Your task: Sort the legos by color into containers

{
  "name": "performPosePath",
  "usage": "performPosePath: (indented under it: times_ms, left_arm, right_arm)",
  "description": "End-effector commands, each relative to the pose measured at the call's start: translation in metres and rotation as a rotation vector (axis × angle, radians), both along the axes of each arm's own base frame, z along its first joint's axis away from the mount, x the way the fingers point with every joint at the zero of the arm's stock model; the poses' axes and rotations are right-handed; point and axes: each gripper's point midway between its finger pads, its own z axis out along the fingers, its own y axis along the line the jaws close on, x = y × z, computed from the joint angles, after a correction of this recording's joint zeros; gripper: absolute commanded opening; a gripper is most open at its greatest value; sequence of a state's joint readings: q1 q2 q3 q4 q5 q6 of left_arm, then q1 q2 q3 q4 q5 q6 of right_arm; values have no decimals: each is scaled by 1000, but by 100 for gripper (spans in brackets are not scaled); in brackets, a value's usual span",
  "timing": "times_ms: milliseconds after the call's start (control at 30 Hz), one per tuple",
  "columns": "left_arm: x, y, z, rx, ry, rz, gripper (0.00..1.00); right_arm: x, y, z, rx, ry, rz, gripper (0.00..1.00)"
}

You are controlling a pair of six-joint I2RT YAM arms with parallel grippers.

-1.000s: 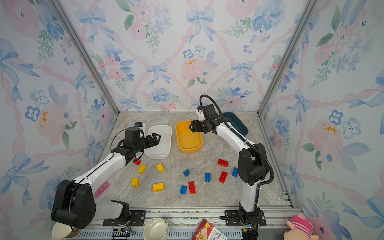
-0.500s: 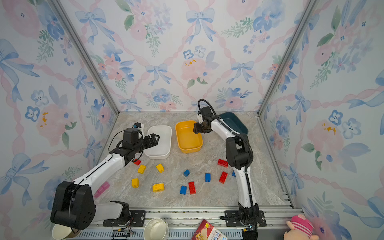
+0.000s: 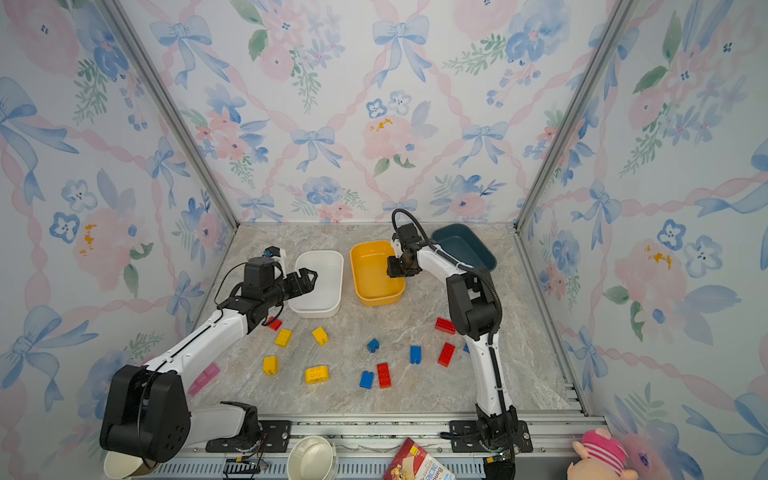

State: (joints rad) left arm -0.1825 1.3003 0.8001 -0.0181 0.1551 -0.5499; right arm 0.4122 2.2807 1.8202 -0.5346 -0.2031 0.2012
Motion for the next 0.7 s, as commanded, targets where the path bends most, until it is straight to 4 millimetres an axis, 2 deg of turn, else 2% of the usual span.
performPosePath:
  times_ms: [0, 300, 467, 667]
  left_arm:
    - [0, 1, 6, 5, -33, -18, 90]
    - [-1, 4, 4, 5, -29, -14, 90]
    - [0, 6, 5, 6, -33, -9, 90]
    - [2, 7, 6, 2, -34, -11, 90]
  right_arm:
    - [-3, 9, 35, 17, -73, 10, 41]
    - [-19, 22, 43, 9, -79, 23, 37]
    - [-33, 30, 40, 14, -58, 27, 37]
    - [-50, 31, 32, -22, -27, 31, 39]
